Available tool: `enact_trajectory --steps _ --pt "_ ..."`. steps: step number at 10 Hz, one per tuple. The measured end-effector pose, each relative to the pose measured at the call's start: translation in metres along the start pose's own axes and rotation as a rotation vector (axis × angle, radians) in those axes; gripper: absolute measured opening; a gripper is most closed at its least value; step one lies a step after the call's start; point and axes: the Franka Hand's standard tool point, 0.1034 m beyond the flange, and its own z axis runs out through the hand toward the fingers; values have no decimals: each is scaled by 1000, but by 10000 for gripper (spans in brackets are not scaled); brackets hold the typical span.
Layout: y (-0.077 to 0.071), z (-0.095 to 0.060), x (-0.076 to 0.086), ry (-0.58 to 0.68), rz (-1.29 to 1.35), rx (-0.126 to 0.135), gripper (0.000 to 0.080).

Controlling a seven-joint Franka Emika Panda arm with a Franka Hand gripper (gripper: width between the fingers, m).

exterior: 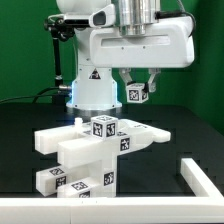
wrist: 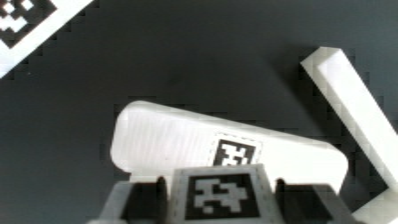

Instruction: Assemble chair

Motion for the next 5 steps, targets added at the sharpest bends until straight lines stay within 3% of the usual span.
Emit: enact_trajectory --steps 2,3,5 --pt "14 -11 13 -18 -79 -25 284" --pt "26 -24 33 -16 -146 -22 284" --pt "47 -29 75 14 -323 -33 284"
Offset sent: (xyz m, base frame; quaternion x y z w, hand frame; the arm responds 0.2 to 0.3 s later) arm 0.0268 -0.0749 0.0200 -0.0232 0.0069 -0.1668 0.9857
